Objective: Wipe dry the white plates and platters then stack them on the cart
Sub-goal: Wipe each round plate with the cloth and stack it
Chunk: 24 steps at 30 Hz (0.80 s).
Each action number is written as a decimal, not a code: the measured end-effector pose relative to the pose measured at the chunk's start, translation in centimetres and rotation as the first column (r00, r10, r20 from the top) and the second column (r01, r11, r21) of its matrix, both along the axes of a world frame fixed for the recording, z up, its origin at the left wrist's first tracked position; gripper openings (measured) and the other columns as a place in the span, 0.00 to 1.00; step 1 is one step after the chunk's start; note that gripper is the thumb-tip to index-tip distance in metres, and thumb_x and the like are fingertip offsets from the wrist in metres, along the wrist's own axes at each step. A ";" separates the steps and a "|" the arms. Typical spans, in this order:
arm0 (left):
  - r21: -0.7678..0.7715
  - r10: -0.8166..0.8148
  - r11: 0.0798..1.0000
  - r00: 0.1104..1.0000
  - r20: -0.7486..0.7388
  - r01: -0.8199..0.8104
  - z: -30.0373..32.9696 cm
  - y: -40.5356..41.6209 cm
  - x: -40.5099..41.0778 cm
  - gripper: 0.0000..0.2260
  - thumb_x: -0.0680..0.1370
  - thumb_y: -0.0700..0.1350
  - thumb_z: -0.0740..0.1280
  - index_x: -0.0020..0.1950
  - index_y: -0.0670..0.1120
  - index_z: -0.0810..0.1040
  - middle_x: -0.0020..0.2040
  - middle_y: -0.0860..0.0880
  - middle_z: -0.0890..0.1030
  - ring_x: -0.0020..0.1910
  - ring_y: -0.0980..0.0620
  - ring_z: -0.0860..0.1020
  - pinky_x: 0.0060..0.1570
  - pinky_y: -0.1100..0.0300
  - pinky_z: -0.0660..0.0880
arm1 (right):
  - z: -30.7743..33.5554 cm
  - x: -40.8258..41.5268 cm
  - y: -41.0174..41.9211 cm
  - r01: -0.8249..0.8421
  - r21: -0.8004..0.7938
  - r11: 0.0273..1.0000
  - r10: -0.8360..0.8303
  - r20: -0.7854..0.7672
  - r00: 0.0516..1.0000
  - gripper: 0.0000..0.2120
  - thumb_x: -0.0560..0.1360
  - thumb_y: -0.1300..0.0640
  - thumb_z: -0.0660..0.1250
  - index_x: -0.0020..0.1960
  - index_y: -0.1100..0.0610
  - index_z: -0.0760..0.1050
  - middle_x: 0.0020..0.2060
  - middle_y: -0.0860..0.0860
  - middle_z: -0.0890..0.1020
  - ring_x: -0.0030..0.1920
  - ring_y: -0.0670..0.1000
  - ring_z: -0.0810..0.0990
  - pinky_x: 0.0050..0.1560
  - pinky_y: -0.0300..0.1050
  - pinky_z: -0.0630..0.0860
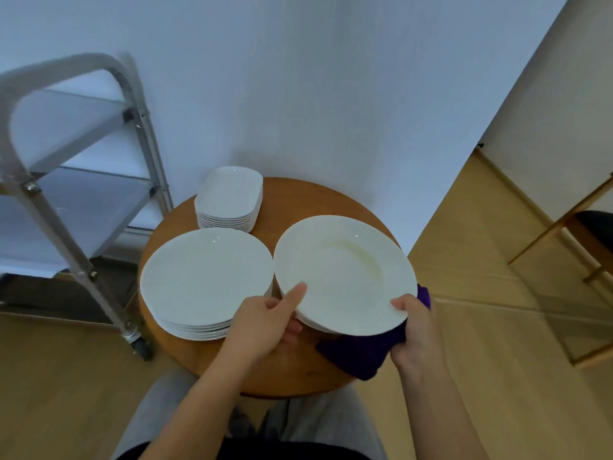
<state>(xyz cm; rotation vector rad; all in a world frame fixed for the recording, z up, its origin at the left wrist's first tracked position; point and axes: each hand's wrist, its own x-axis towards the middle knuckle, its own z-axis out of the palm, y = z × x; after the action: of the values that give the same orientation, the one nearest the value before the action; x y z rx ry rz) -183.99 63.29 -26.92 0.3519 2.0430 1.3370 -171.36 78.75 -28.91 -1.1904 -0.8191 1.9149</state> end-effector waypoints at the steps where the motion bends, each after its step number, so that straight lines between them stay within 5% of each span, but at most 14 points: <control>1: 0.026 0.049 0.998 0.992 0.112 -0.052 0.3 -0.4 -1.1 0.19 0.73 0.65 0.62 0.47 0.49 0.76 0.38 0.51 0.83 0.36 0.53 0.82 0.37 0.57 0.79 | 0.4 0.0 0.0 -0.029 0.017 0.999 0.029 0.004 1.000 0.22 0.67 0.69 0.61 0.60 0.57 0.74 0.52 0.55 0.82 0.48 0.55 0.80 0.36 0.46 0.77; 4: 0.281 0.008 0.933 0.793 0.609 -0.225 1.6 -1.3 -4.5 0.21 0.74 0.62 0.63 0.60 0.51 0.71 0.50 0.45 0.82 0.48 0.43 0.81 0.42 0.48 0.79 | 1.5 -0.2 0.2 -0.141 0.056 0.988 0.137 0.068 0.988 0.21 0.69 0.68 0.61 0.61 0.59 0.73 0.54 0.58 0.81 0.49 0.57 0.80 0.39 0.47 0.78; 6: 0.398 -0.103 0.877 0.706 0.701 -0.268 2.0 -1.5 -5.7 0.17 0.77 0.57 0.61 0.62 0.49 0.74 0.52 0.45 0.83 0.52 0.43 0.81 0.45 0.49 0.78 | 2.4 -0.9 -0.1 -0.219 0.090 0.972 0.207 0.124 0.971 0.20 0.70 0.67 0.64 0.61 0.58 0.74 0.53 0.59 0.81 0.50 0.59 0.81 0.40 0.48 0.78; 10: 0.314 0.064 0.861 0.697 0.714 -0.401 1.4 -1.7 -5.9 0.09 0.81 0.45 0.60 0.57 0.45 0.76 0.47 0.43 0.83 0.49 0.42 0.79 0.43 0.48 0.74 | 3.8 -2.5 -1.1 -0.246 0.161 0.956 0.224 0.143 0.964 0.15 0.70 0.59 0.72 0.56 0.55 0.77 0.48 0.55 0.84 0.44 0.55 0.83 0.37 0.45 0.78; 14: 0.291 0.125 0.825 0.659 0.742 -0.485 1.0 -2.3 -5.5 0.11 0.81 0.48 0.60 0.61 0.48 0.73 0.54 0.43 0.80 0.51 0.40 0.77 0.38 0.45 0.75 | 6.1 -3.9 -1.5 -0.138 0.361 0.922 0.032 0.286 0.958 0.14 0.72 0.45 0.69 0.54 0.48 0.73 0.48 0.49 0.81 0.50 0.52 0.80 0.49 0.51 0.78; 16: 0.255 0.212 0.805 0.661 0.720 -0.536 1.5 -2.4 -5.3 0.10 0.80 0.51 0.60 0.60 0.50 0.72 0.51 0.45 0.80 0.48 0.41 0.77 0.35 0.46 0.76 | 8.2 -4.1 -1.8 -0.099 0.438 0.893 -0.005 0.228 0.974 0.09 0.74 0.47 0.65 0.53 0.45 0.71 0.48 0.46 0.78 0.50 0.49 0.78 0.45 0.45 0.75; 20: 0.156 0.401 0.862 0.837 0.373 -0.482 1.8 -1.8 -4.9 0.12 0.81 0.59 0.52 0.57 0.56 0.69 0.54 0.47 0.77 0.48 0.45 0.75 0.46 0.49 0.76 | 11.6 -4.1 -3.5 -0.146 0.495 0.856 0.126 0.073 0.989 0.20 0.68 0.40 0.64 0.60 0.40 0.69 0.47 0.42 0.79 0.46 0.46 0.79 0.38 0.42 0.75; 22: 0.178 0.437 0.848 0.849 0.298 -0.499 2.0 -1.8 -4.3 0.15 0.80 0.60 0.52 0.61 0.56 0.69 0.55 0.48 0.76 0.46 0.48 0.75 0.45 0.51 0.75 | 11.1 -5.0 -4.8 -0.313 0.570 0.760 0.180 0.278 0.944 0.32 0.68 0.40 0.64 0.69 0.36 0.57 0.53 0.43 0.76 0.47 0.48 0.78 0.39 0.41 0.76; 24: 0.193 0.437 0.842 0.847 0.303 -0.503 2.3 -2.0 -3.7 0.17 0.79 0.62 0.52 0.63 0.57 0.69 0.55 0.49 0.77 0.47 0.48 0.76 0.41 0.53 0.76 | 9.1 -6.2 -5.9 -0.580 0.583 0.570 0.158 0.615 0.773 0.40 0.74 0.48 0.65 0.76 0.42 0.40 0.67 0.46 0.65 0.55 0.51 0.74 0.48 0.36 0.77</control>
<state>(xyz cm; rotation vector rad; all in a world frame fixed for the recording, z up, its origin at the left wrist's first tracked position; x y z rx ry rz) -187.74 61.29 -24.63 -0.2272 1.8003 1.8604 -177.57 72.81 -19.81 -0.9935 -2.0887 1.2505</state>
